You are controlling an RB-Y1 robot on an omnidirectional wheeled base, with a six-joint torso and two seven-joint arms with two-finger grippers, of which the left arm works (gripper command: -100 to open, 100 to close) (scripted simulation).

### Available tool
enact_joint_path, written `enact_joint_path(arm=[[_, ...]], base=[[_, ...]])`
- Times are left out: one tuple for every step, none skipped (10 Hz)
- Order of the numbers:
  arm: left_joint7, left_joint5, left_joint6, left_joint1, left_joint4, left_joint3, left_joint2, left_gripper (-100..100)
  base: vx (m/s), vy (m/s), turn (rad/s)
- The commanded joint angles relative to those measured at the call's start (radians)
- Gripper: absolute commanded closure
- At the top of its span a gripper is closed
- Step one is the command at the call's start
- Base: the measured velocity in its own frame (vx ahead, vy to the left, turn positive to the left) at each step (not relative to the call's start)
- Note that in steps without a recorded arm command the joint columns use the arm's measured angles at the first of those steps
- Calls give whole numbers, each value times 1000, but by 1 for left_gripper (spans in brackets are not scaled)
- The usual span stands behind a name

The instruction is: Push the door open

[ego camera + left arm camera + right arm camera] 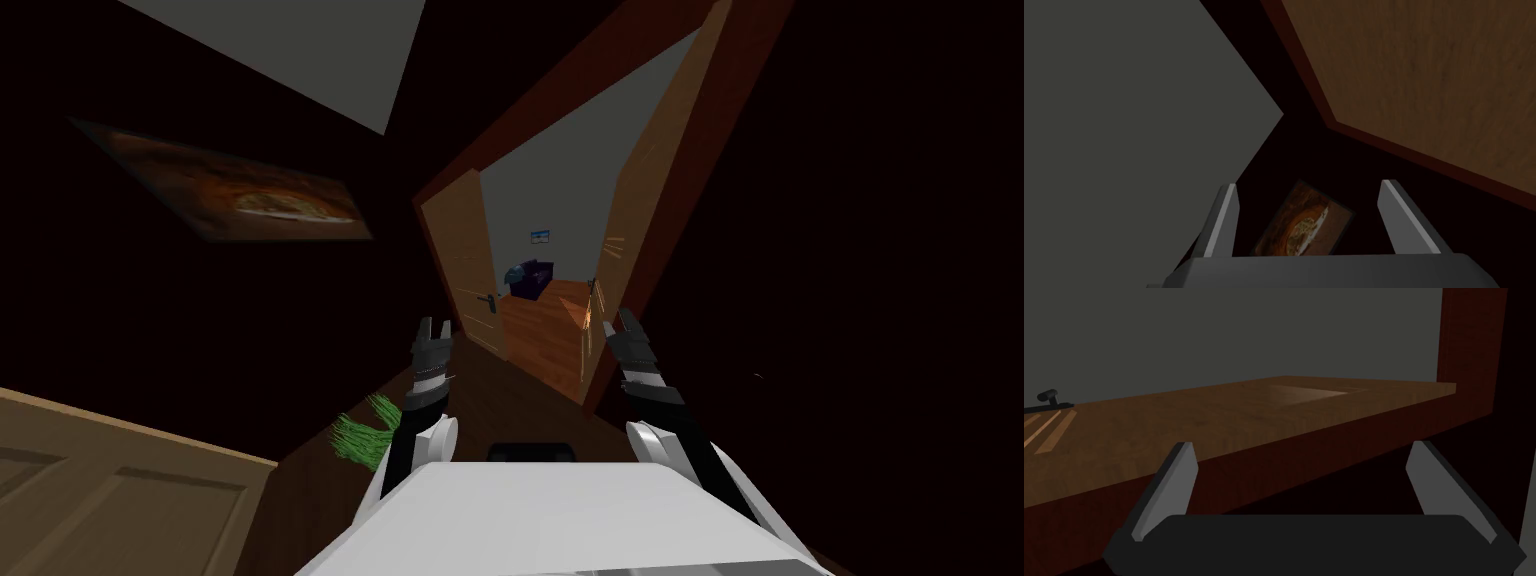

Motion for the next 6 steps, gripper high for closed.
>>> enact_joint_path(arm=[[-1,10,11,-12,30,-3,19,-100],[-2,16,17,-20,48,-5,29,-100],[-3,23,25,-29,70,-8,41,-100],[-4,27,30,-34,82,-9,47,-100],[-5,37,40,-46,110,-12,61,-100],[-7,47,51,-59,139,-15,76,-100]], base=[[134,72,-102],[78,151,-172],[95,154,-173],[84,127,-92],[94,121,-144],[107,166,-162]])
